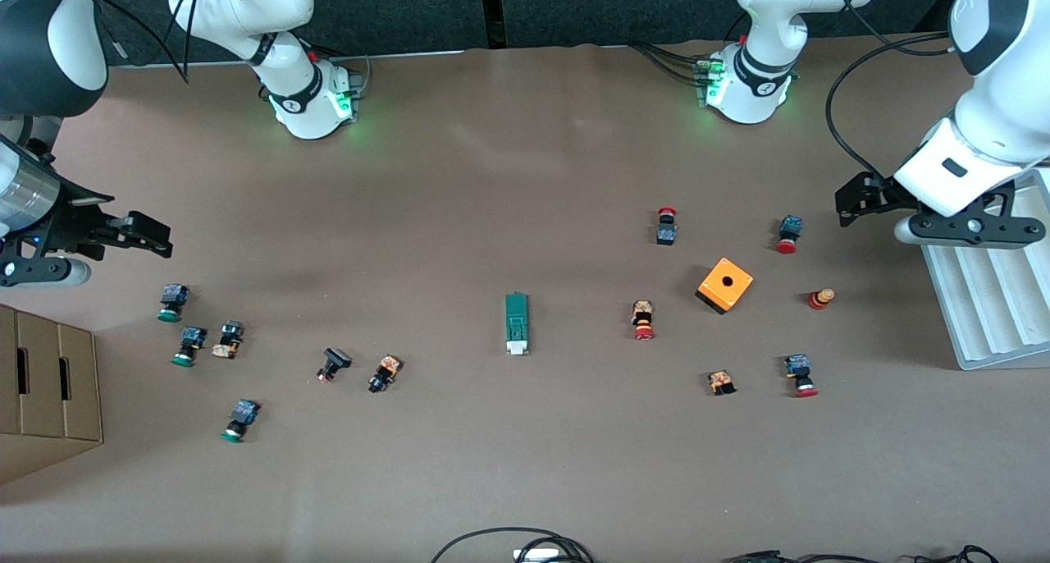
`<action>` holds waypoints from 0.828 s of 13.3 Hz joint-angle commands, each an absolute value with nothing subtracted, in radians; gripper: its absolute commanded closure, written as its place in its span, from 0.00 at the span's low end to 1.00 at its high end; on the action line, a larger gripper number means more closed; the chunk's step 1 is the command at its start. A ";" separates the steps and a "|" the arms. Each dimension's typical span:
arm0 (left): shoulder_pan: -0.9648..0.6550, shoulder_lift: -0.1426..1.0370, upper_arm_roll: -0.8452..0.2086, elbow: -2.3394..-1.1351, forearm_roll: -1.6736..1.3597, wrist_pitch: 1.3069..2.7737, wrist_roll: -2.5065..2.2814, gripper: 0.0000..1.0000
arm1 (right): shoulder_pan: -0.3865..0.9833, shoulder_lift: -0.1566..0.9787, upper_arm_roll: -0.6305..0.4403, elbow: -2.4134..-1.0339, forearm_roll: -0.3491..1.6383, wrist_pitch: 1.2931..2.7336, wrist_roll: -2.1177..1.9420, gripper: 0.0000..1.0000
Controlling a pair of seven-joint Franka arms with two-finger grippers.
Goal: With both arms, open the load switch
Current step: 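Move the left gripper over the green load switch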
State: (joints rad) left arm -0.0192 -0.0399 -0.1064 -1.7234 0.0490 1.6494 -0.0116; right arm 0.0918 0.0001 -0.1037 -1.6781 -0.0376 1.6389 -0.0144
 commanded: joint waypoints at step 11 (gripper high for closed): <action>-0.023 -0.028 -0.441 -1.681 0.058 1.643 -0.483 0.00 | 0.112 0.012 -0.107 -1.655 -0.020 1.638 -0.017 0.00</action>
State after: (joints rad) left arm -0.0251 -0.0409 -0.3931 -1.7053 0.0481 1.6501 -0.3950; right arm 0.1046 0.0005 -0.1005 -1.6781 -0.0376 1.6389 -0.0144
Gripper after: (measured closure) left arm 0.000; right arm 0.000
